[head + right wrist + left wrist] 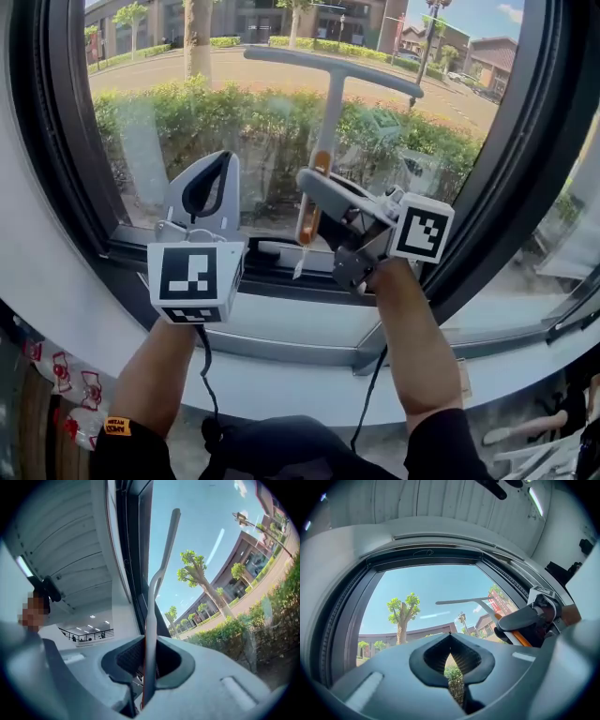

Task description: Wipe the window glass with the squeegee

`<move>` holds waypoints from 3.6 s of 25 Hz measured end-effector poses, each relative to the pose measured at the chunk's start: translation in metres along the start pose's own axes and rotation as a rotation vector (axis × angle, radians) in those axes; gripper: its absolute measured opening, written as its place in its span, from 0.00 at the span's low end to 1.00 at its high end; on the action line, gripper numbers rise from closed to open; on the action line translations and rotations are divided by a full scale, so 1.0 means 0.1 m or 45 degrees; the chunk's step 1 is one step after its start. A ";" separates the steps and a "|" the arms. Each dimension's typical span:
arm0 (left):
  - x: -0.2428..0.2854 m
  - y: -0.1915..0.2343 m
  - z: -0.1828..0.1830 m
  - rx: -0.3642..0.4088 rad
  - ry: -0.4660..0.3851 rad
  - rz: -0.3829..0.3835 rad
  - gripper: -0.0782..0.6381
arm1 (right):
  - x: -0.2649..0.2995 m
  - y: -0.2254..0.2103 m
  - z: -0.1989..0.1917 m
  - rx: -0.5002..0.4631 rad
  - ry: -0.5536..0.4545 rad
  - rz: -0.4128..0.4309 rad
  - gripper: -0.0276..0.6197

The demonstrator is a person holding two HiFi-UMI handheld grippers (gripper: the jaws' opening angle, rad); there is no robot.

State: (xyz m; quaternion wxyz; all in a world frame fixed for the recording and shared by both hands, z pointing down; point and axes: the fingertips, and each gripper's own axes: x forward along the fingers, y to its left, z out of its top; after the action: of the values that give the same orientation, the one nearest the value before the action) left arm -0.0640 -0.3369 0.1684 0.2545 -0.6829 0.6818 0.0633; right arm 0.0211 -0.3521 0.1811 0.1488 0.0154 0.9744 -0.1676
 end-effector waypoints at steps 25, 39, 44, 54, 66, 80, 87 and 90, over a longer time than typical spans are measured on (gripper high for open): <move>-0.97 -0.98 -1.68 -0.193 0.410 -0.010 0.13 | -0.90 -0.51 -2.09 0.483 0.174 -0.149 0.12; -0.83 -1.06 -1.49 -0.153 0.349 -0.033 0.13 | -1.01 -0.29 -1.79 0.374 0.185 -0.122 0.12; -0.60 -1.16 -1.11 -0.115 0.252 -0.080 0.13 | -1.10 -0.21 -1.17 0.236 0.123 -0.112 0.12; -0.05 -1.25 -0.03 -0.019 -0.004 -0.138 0.13 | -1.23 -0.04 0.06 -0.026 0.070 -0.099 0.12; 0.24 -1.16 0.46 0.053 -0.089 -0.128 0.13 | -1.12 -0.06 0.42 -0.060 0.093 -0.107 0.12; -0.09 -1.47 -0.39 -0.049 0.096 -0.188 0.13 | -1.50 -0.36 -0.63 0.201 0.100 -0.136 0.12; -0.58 -1.65 -1.16 -0.132 0.278 -0.199 0.13 | -1.95 -0.61 -1.63 0.429 0.132 -0.226 0.13; -0.73 -1.67 -1.37 -0.149 0.330 -0.188 0.13 | -2.09 -0.69 -1.92 0.486 0.143 -0.267 0.13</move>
State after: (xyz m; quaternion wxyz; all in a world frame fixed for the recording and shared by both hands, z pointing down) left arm 0.0566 -0.3407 0.3613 0.1280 -0.7473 0.6520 -0.0046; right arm 0.1607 -0.3490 0.4376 0.0704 -0.0490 0.9280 -0.3625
